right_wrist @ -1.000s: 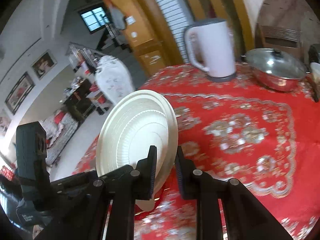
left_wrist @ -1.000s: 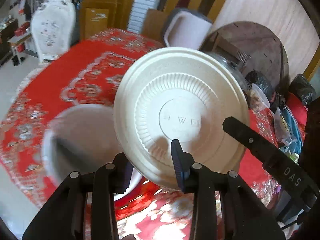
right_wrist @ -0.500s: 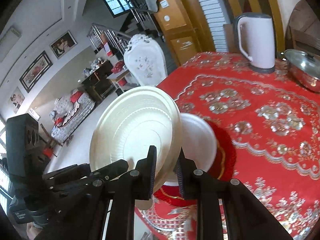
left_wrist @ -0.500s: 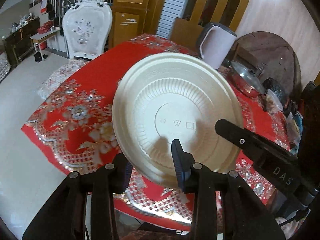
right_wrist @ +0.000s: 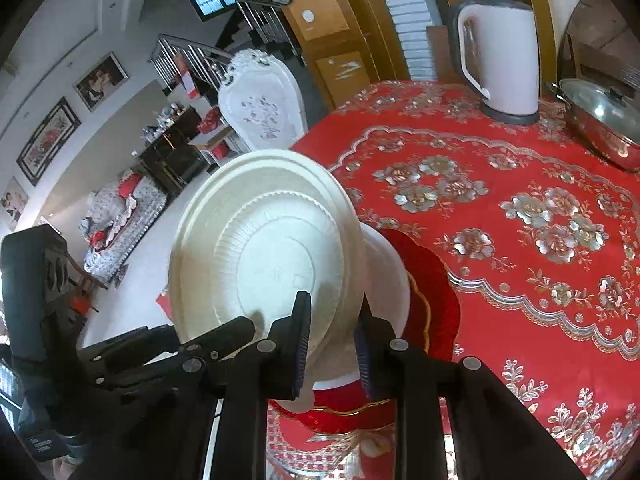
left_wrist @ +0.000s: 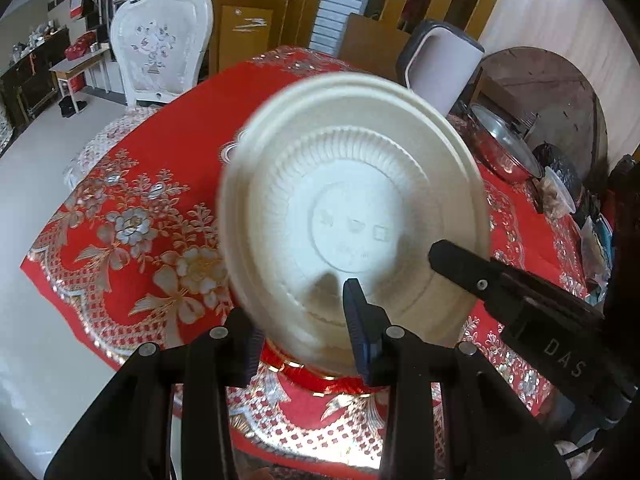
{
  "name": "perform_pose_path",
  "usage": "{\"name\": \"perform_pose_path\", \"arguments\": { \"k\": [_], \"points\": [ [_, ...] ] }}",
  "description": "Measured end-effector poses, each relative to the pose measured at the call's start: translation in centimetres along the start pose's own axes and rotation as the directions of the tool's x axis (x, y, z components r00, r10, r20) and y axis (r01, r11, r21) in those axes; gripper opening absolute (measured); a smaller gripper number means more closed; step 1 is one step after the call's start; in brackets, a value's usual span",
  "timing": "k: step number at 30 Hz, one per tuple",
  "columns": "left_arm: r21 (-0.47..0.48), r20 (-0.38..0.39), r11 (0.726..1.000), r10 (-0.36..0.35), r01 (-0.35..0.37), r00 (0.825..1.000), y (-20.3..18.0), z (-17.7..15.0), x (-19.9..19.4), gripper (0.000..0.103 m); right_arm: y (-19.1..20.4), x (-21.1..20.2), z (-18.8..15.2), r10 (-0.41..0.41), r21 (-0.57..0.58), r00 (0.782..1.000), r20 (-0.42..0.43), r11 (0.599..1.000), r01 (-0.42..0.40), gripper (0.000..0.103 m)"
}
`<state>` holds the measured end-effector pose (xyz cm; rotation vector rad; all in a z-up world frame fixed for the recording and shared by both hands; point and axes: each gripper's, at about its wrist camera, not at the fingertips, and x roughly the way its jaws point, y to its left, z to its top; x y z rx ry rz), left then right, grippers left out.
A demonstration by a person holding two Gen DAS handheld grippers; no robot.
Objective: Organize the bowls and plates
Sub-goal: 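Carry the cream bowl over the stack and lower it onto the grey bowl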
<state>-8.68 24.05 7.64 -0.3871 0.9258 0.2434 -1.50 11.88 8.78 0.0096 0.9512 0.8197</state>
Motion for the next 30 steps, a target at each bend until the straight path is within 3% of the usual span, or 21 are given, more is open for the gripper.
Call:
{"name": "perform_pose_path", "arguments": {
  "k": [5, 9, 12, 16, 20, 30],
  "points": [
    [0.005, -0.012, 1.000, 0.001, -0.001, 1.000, -0.2, 0.2, 1.0, 0.036, -0.2, 1.3, -0.5, -0.022, -0.016, 0.999, -0.036, 1.000, 0.022, 0.024],
    [0.003, -0.010, 1.000, 0.000, 0.000, 1.000, -0.2, 0.6, 1.4, 0.039, -0.9, 1.5, -0.4, 0.015, 0.015, 0.998, -0.056, 1.000, -0.014, 0.025],
    [0.012, 0.010, 1.000, -0.005, 0.005, 1.000, -0.5, 0.9, 1.0, 0.047, -1.0, 0.6, -0.1, 0.044, 0.029, 0.998, -0.046, 0.999, -0.043, 0.036],
    [0.023, 0.052, 1.000, 0.001, -0.002, 0.999, -0.7, 1.2, -0.1, 0.053, -0.9, -1.1, -0.1, 0.006, 0.008, 1.000, 0.001, 1.000, -0.006, 0.045],
    [0.018, 0.090, 1.000, 0.021, -0.022, 0.996, -0.6, 1.3, -0.8, 0.062, -1.3, -1.7, 0.0, 0.005, 0.024, 1.000, 0.016, 1.000, -0.005, 0.046],
    [-0.026, 0.086, 1.000, 0.003, 0.000, 0.996, 0.2, 1.1, 0.8, 0.071, -1.8, -1.5, -0.5, 0.025, 0.044, 1.000, 0.008, 0.999, -0.026, 0.047]
  ]
}}
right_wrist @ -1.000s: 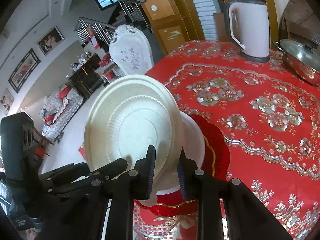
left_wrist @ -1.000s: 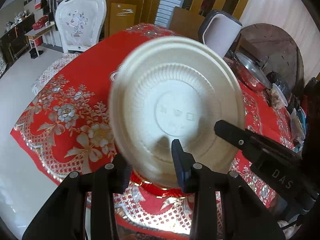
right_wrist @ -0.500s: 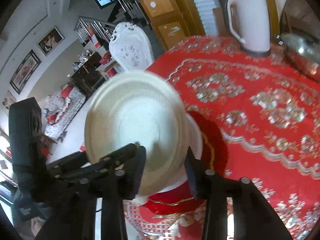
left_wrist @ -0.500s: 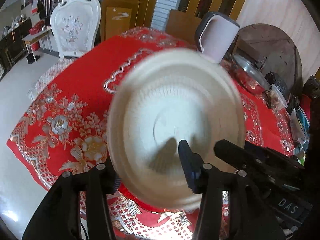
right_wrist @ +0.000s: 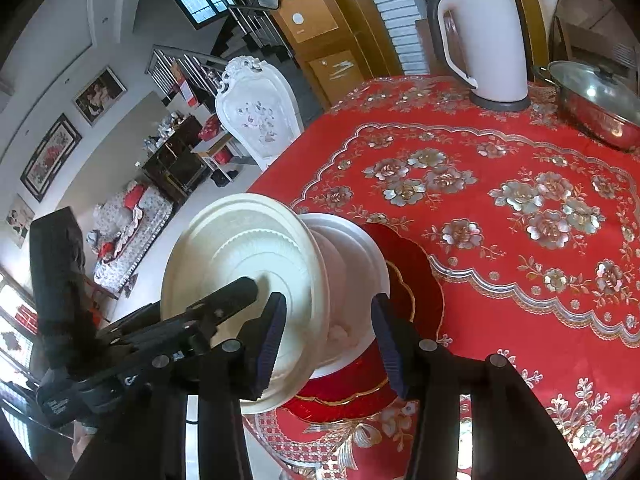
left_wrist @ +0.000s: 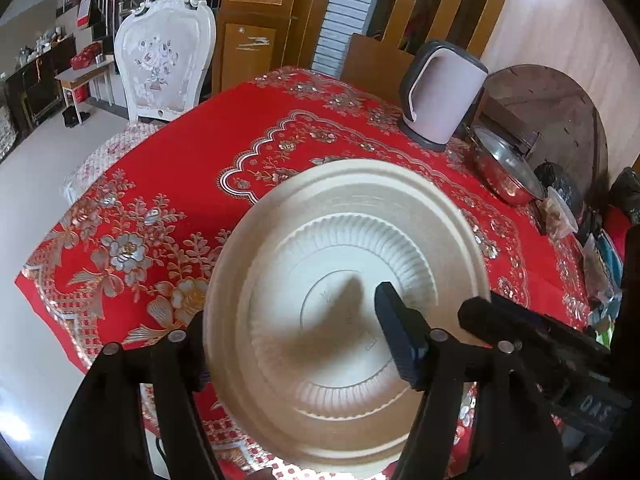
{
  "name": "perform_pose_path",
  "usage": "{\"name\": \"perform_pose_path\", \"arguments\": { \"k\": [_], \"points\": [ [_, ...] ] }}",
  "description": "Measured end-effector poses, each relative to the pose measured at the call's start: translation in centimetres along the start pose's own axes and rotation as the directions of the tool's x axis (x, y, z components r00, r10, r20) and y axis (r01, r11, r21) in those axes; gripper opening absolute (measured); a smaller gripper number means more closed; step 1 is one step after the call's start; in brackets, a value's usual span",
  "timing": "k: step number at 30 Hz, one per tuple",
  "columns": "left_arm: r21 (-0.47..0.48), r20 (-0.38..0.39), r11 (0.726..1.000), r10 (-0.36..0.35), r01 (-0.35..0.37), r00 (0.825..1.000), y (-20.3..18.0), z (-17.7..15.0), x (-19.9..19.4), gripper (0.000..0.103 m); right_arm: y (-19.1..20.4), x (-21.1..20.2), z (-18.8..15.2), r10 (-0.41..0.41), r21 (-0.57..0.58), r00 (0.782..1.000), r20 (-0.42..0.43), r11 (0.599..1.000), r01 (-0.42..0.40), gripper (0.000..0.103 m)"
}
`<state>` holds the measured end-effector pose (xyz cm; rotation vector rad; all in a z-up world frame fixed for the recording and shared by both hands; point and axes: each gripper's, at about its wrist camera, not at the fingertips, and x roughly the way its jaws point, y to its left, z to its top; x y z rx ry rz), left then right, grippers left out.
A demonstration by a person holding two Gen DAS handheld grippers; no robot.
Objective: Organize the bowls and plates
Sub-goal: 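Carry the cream bowl over the stack and lower it onto the grey bowl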
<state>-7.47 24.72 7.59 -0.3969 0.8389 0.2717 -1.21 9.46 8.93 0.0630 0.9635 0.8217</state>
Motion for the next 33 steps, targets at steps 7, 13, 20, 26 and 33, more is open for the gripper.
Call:
{"name": "perform_pose_path", "arguments": {
  "k": [7, 13, 20, 26, 33],
  "points": [
    [-0.033, 0.028, 0.999, -0.017, 0.018, 0.999, -0.3, 0.4, 2.1, 0.072, 0.1, 1.4, -0.1, -0.067, -0.041, 0.998, 0.005, 0.997, 0.067, 0.047],
    [-0.041, 0.084, 0.999, -0.023, 0.027, 0.996, -0.6, 1.3, 2.9, 0.074, -0.7, 3.0, 0.1, -0.102, -0.046, 0.995, -0.001, 0.994, 0.102, 0.047],
    [-0.041, 0.108, 0.999, -0.024, 0.029, 0.994, -1.8, 3.9, 4.7, 0.082, -1.9, 3.9, 2.3, -0.125, -0.016, 0.992, 0.016, 0.992, 0.125, 0.047],
    [-0.060, 0.091, 0.994, -0.086, 0.092, 0.992, -1.6, 4.5, 5.2, 0.082, -3.9, 3.9, 3.2, -0.041, 0.076, 0.999, -0.004, 0.996, 0.041, 0.051],
    [-0.041, 0.128, 0.997, -0.056, 0.062, 0.990, 0.0, 3.0, 2.1, 0.082, -2.8, 2.2, 2.1, -0.014, 0.053, 1.000, 0.023, 0.999, 0.013, 0.058]
  ]
}}
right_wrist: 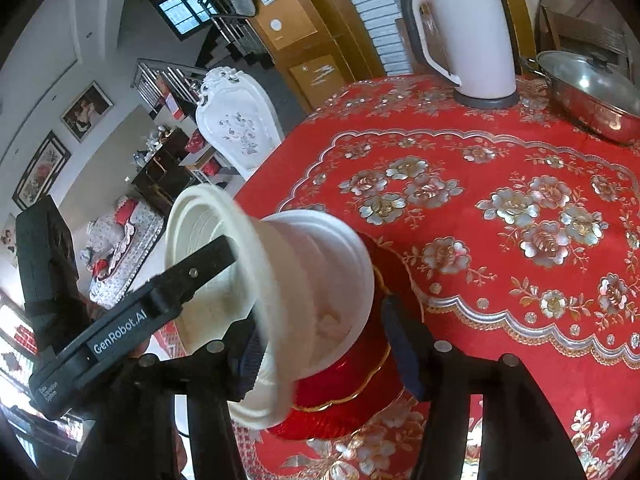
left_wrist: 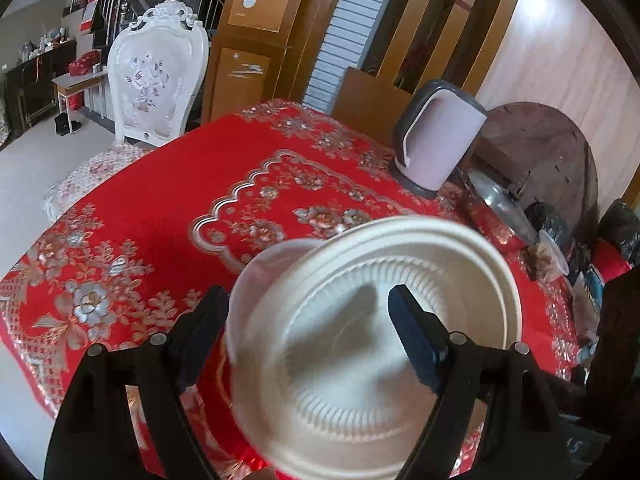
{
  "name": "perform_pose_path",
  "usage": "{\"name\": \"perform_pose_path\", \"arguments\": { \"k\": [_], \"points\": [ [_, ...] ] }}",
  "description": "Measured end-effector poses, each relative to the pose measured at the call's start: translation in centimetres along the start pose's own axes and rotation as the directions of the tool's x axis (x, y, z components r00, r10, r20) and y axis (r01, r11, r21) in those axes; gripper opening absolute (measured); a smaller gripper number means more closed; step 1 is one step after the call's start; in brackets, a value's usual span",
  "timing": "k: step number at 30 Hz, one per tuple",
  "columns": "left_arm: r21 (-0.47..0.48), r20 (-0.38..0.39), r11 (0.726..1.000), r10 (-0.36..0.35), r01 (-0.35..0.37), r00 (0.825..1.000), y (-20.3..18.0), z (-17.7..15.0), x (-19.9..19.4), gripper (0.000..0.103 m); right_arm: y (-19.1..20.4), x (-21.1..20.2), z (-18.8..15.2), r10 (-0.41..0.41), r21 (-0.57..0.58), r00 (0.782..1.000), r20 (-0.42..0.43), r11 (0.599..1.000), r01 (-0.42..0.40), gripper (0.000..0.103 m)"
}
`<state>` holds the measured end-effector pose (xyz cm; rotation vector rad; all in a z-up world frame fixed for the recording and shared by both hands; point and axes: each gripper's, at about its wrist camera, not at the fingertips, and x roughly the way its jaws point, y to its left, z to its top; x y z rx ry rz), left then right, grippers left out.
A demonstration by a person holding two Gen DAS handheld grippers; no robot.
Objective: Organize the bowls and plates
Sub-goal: 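Carry the cream bowl over the stack and lower it onto the grey bowl, then open both grippers and withdraw them from the cream bowl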
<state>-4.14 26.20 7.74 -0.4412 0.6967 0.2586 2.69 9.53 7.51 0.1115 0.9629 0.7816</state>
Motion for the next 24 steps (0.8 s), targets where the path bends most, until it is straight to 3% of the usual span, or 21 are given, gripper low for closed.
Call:
{"name": "perform_pose_path", "arguments": {
  "k": [8, 15, 18, 20, 24],
  "points": [
    [-0.009, 0.031, 1.000, -0.016, 0.016, 0.999, 0.4, -0.1, -2.4, 0.082, 1.2, -1.5, -0.6, -0.010, -0.027, 1.000, 0.018, 1.000, 0.011, 0.058],
    [0.031, 0.078, 0.999, -0.010, 0.007, 0.997, -0.4, -1.6, -4.8, 0.082, 1.0, -4.4, -2.0, -0.037, -0.037, 0.996, 0.083, 0.999, 0.040, 0.061],
    [0.061, 0.149, 0.996, 0.047, -0.057, 0.988, -1.2, -3.4, -6.5, 0.082, 1.7, -6.0, -3.4, -0.089, -0.072, 0.987, 0.135, 0.992, 0.100, 0.069],
    [0.074, 0.170, 0.994, 0.067, -0.081, 0.983, -1.6, -4.5, -7.2, 0.083, 2.0, -7.0, -4.5, -0.122, -0.090, 0.978, 0.171, 0.986, 0.139, 0.087],
    [0.059, 0.184, 0.993, 0.089, -0.101, 0.979, -2.1, -7.0, -8.1, 0.085, 2.3, -8.8, -6.6, -0.238, -0.064, 0.936, 0.261, 0.963, 0.263, 0.103]
  ]
}}
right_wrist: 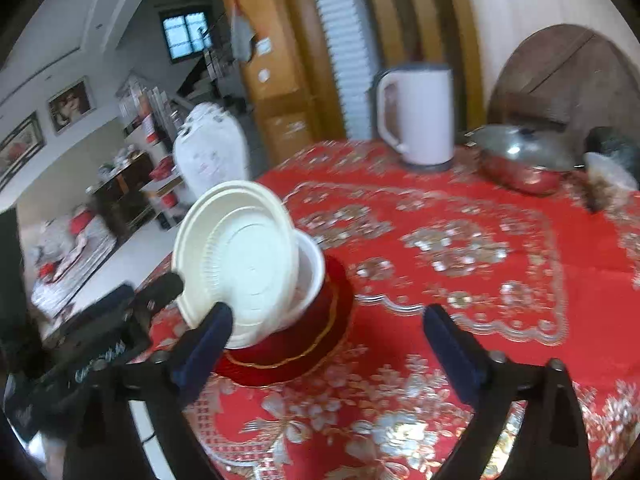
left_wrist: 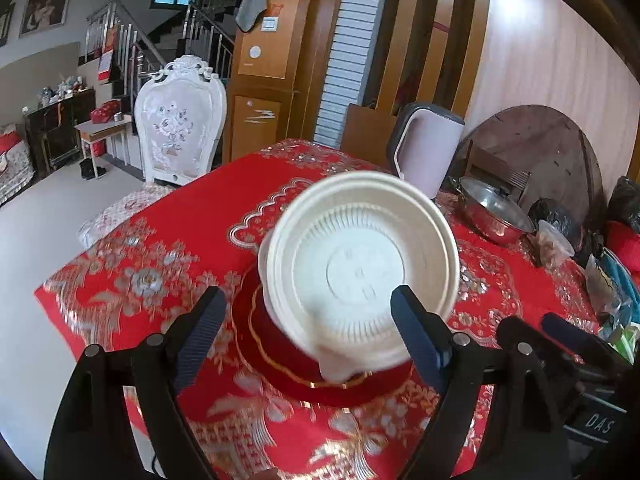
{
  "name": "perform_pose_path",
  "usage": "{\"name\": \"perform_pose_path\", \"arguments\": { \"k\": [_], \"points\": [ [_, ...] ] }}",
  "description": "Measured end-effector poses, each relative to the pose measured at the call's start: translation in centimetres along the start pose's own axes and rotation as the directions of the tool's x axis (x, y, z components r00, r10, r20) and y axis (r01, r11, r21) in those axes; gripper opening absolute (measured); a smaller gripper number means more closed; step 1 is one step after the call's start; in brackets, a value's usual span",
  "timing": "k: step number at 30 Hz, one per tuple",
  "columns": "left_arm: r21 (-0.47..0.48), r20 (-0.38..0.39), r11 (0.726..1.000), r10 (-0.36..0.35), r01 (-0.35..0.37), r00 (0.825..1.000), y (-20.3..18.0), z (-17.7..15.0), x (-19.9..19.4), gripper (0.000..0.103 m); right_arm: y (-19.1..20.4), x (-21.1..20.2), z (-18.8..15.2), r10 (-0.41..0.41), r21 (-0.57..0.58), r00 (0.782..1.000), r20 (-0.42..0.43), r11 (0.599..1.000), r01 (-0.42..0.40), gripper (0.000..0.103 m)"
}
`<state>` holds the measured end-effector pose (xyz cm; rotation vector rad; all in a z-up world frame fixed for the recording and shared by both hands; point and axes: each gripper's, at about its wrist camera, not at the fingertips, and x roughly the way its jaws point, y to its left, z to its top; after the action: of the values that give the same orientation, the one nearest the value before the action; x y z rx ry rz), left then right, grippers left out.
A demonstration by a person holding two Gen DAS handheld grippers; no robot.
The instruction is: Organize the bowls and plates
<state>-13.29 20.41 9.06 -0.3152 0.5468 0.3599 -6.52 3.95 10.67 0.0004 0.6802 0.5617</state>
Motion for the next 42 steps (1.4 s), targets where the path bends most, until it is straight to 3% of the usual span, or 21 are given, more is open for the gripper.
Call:
{"name": "perform_pose_path", "arguments": {
  "k": [3, 6, 15, 21, 38, 42],
  "points": [
    [-0.004, 0.028, 1.000, 0.027, -0.027, 0.999, -0.3, -1.3, -0.6, 0.085, -0.3, -0.2, -1.1, -0.037, 0.019, 0.999, -0.002, 0.999, 0.037, 0.103],
    [0.001, 0.064, 0.994, 0.105, -0.105, 0.992, -0.5, -2.6, -1.0, 0.085, -0.2, -0.1, -2.1, -0.068, 0.021, 0.998, -0.008, 0.997, 0.068, 0.103],
    [-0.006, 0.094, 0.987, 0.161, -0.161, 0.983, 0.4, -4.6, -0.8, 0.085, 0.6, -0.2, -3.9, -0.166, -0.019, 0.984, 0.065, 0.986, 0.168, 0.103],
    [0.003, 0.106, 0.978, 0.205, -0.206, 0.973, 1.1, -4.7, -0.6, 0.085, 1.2, 1.0, -3.8, -0.165, -0.022, 0.984, 0.069, 0.986, 0.167, 0.103],
    [0.039, 0.117, 0.975, 0.215, -0.221, 0.970, 1.4, -4.4, 0.3, 0.085, 1.9, 1.6, -3.7, -0.175, -0.052, 0.978, 0.115, 0.982, 0.182, 0.103],
    [0.051, 0.095, 0.980, 0.189, -0.195, 0.977, 1.4, -4.3, 0.6, 0.085, 1.6, 1.5, -3.8, -0.176, -0.051, 0.977, 0.118, 0.982, 0.183, 0.103]
  ]
}}
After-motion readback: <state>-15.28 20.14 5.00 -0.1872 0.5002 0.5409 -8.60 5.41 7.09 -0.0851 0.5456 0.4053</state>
